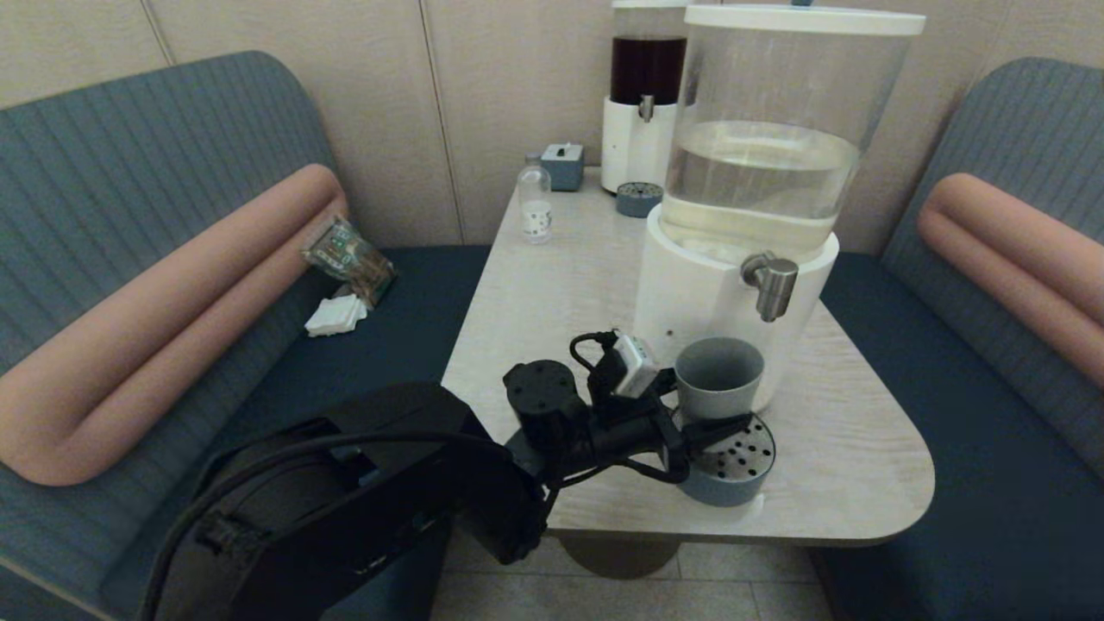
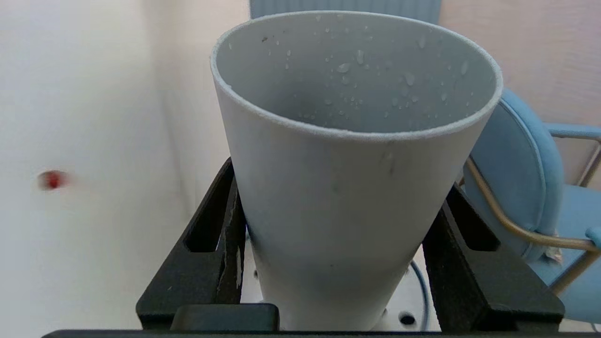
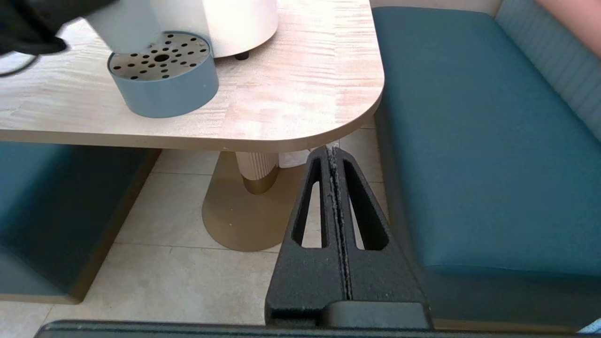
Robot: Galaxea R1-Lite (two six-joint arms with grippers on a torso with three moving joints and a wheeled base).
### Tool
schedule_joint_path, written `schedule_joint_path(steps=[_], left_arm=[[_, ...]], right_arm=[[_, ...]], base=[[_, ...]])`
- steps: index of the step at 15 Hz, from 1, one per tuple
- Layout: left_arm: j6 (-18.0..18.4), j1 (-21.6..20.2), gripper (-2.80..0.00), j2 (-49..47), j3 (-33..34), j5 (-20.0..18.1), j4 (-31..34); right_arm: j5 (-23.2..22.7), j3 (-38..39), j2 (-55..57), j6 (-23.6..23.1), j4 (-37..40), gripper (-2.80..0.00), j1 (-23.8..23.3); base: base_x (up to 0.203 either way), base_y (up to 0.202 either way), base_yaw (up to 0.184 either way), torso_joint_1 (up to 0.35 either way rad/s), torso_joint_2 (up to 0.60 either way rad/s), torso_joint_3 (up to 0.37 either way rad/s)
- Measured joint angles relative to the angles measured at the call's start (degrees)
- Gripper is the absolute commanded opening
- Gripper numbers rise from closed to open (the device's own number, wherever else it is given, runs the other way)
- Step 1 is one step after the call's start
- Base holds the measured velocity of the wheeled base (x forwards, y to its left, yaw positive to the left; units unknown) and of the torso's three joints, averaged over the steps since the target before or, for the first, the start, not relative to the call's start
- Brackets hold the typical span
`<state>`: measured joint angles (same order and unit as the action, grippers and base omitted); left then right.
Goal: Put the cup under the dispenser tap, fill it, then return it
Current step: Place it under the water dispenser
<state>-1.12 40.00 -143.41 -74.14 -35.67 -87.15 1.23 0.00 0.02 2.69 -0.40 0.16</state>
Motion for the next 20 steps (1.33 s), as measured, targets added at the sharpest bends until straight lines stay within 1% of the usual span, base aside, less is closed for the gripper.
schedule_joint_path(steps=[3,5,9,13,14,17,20], left_arm=[[-0.94,0.75,-2.80,-3.51,-5.92,1.20,-0.06],[-1.14,0.96,-2.80,-5.67,-8.53,1.71,-0.04],[-1.14,0.99,-2.80,-9.11,-12.48,1.74,-0.28],[-1.14,0.96,-2.80,-10.71,-14.10,1.79,-0.44],[-1.17,0.93,0.00,-10.95,-14.49,1.80,-0.37],[-1.50,0.85,0.00,-11.48,-15.10,2.00,0.23],[-1.73,0.90,0.00,-11.50,-15.37,3.18,0.19]], right_arm=[[-0.02,0.00,0.00,0.02,-0.01,-2.80,0.00],[0.00,0.00,0.00,0.02,0.02,-2.80,0.00],[-0.02,0.00,0.00,0.02,-0.01,-2.80,0.00],[0.00,0.00,0.00,0.04,0.00,-2.80,0.00],[-0.02,0.00,0.00,0.00,0.05,-2.80,0.00],[-0.02,0.00,0.00,0.04,-0.01,-2.80,0.00],[-0.01,0.00,0.00,0.04,-0.04,-2.80,0.00]], base=[[0.000,0.000,0.000,0.000,0.00,0.000],[0.000,0.000,0.000,0.000,0.00,0.000],[0.000,0.000,0.000,0.000,0.00,0.000],[0.000,0.000,0.000,0.000,0.00,0.000],[0.000,0.000,0.000,0.000,0.00,0.000],[0.000,0.000,0.000,0.000,0.00,0.000],[0.000,0.000,0.000,0.000,0.00,0.000]])
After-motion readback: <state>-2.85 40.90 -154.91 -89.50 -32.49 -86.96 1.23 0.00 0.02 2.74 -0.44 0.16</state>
